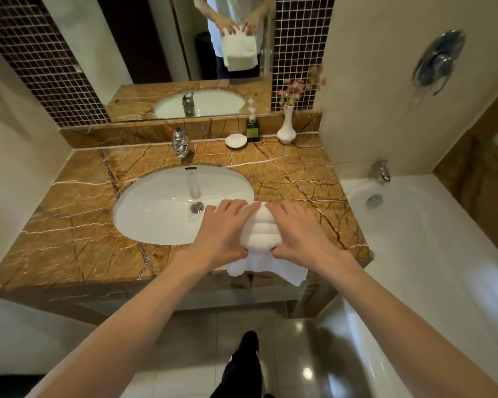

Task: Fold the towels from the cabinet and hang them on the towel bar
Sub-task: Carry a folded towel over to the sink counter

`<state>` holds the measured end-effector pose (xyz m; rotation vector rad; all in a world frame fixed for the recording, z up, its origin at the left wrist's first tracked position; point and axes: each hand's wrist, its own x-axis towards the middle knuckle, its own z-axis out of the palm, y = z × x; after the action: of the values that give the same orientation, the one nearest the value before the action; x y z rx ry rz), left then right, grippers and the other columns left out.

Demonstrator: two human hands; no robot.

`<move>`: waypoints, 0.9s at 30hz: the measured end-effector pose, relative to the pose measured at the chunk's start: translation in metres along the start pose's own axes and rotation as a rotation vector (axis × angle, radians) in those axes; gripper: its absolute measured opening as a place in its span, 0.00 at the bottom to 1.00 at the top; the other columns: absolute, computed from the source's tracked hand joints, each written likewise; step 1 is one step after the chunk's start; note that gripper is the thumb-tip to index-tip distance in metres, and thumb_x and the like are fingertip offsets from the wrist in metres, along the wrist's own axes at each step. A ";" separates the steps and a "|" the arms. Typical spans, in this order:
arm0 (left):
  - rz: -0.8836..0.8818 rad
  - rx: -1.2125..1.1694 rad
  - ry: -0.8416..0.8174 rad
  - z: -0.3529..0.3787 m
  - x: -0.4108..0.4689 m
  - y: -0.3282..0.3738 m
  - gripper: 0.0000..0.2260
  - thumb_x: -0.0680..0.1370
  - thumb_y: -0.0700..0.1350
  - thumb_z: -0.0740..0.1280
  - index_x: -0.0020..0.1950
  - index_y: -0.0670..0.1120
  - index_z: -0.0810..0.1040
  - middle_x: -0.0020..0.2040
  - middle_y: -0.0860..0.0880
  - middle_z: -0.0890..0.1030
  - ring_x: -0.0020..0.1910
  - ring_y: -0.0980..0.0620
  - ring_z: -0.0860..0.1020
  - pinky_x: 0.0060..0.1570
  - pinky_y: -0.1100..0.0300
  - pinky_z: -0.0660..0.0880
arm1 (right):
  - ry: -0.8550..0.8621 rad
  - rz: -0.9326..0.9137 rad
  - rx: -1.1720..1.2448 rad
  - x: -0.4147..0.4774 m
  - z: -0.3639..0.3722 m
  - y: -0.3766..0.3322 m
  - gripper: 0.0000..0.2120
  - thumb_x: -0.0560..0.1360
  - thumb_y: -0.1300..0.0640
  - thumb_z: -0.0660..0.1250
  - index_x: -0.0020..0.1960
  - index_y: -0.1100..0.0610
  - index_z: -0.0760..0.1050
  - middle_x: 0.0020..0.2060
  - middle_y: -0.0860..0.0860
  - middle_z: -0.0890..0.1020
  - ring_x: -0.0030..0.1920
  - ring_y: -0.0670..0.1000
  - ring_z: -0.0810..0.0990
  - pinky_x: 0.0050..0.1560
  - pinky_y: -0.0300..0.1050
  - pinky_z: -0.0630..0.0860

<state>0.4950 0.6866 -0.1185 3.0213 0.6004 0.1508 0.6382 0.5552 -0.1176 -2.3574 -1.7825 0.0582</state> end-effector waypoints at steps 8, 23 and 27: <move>0.071 -0.007 0.014 0.001 0.073 -0.031 0.43 0.63 0.54 0.73 0.74 0.55 0.56 0.68 0.50 0.66 0.64 0.48 0.62 0.56 0.49 0.64 | 0.006 0.071 -0.062 0.061 -0.007 0.029 0.43 0.63 0.46 0.73 0.73 0.53 0.60 0.62 0.52 0.69 0.60 0.54 0.67 0.57 0.49 0.65; 0.181 -0.002 0.043 0.021 0.216 -0.031 0.43 0.62 0.54 0.73 0.73 0.51 0.57 0.66 0.47 0.68 0.64 0.45 0.65 0.55 0.45 0.68 | 0.008 0.160 -0.138 0.134 -0.026 0.126 0.40 0.63 0.48 0.72 0.71 0.54 0.62 0.59 0.54 0.71 0.58 0.57 0.69 0.55 0.52 0.68; 0.115 0.037 0.102 0.024 0.260 -0.025 0.45 0.59 0.52 0.76 0.72 0.47 0.60 0.64 0.46 0.71 0.60 0.44 0.68 0.48 0.48 0.70 | 0.078 0.124 -0.210 0.162 -0.029 0.161 0.39 0.63 0.52 0.74 0.70 0.58 0.65 0.60 0.57 0.72 0.60 0.59 0.70 0.58 0.54 0.68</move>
<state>0.7270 0.8080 -0.1224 3.1005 0.4404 0.3043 0.8405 0.6647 -0.1041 -2.5733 -1.6787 -0.2116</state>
